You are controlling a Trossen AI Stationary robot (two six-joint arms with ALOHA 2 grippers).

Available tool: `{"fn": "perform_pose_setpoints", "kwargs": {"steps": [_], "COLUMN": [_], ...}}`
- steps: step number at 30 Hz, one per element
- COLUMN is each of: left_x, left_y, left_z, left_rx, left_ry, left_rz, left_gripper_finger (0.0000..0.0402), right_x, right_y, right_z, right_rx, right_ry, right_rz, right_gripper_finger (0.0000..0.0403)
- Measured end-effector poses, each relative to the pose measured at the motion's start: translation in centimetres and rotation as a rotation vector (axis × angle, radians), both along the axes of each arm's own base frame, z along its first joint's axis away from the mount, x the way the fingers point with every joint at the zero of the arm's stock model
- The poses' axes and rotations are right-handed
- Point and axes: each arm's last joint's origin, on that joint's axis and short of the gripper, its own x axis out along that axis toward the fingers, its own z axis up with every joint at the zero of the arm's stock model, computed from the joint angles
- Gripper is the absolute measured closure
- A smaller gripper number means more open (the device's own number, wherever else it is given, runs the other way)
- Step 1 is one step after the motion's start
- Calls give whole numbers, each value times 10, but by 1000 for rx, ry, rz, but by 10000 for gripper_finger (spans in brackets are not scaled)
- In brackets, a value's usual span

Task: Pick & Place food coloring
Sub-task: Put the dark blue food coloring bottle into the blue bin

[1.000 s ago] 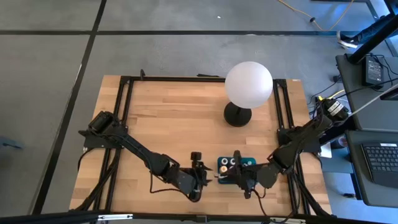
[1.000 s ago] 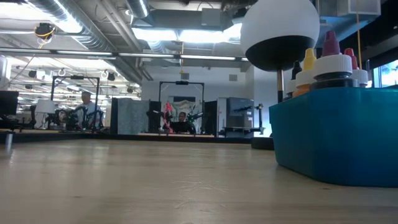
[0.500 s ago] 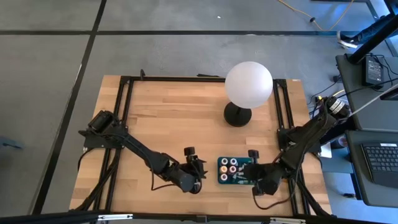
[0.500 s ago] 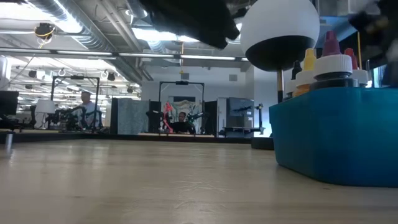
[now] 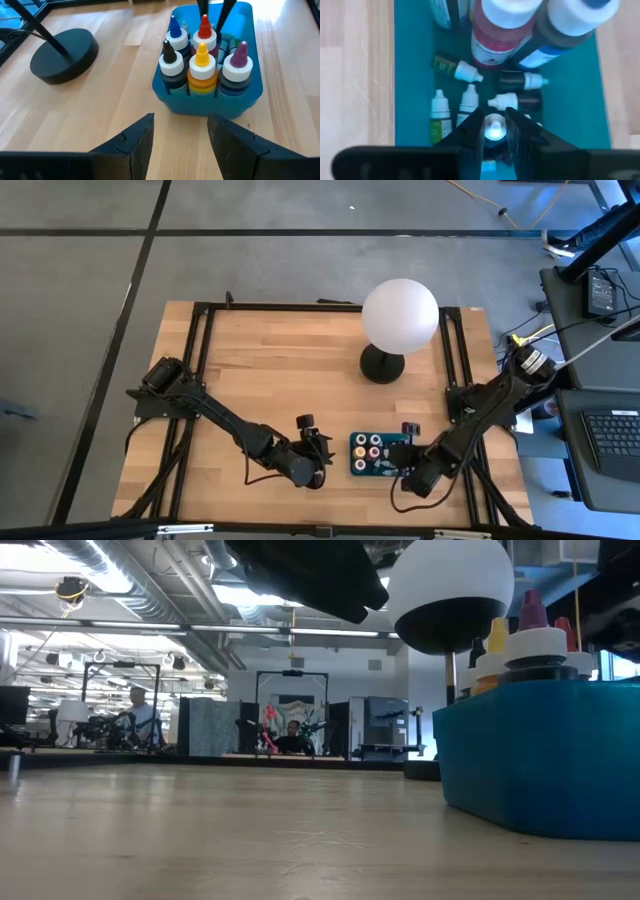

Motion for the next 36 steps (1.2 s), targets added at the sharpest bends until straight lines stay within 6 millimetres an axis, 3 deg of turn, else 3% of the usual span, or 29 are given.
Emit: {"fn": "perform_pose_setpoints", "kwargs": {"steps": [19,26,32,36], "left_x": [-1,-10,-19,-28], "left_y": [-1,10,14,18], "left_z": [-1,10,26,15], "left_rx": [-25,28,48,4], "left_ry": [18,61,38,3], "left_rz": [-21,15,18,-10], "left_gripper_finger": [224,220,223,221], "right_x": [-7,-16,-28,-31], "right_y": [-3,-3,-1,4], "right_z": [6,27,31,27], "right_rx": [19,-16,-68,-32], "right_ry": [75,-62,-106,-135], "right_rz": [15,52,31,47], "right_gripper_finger": [322,322,321,321]}}
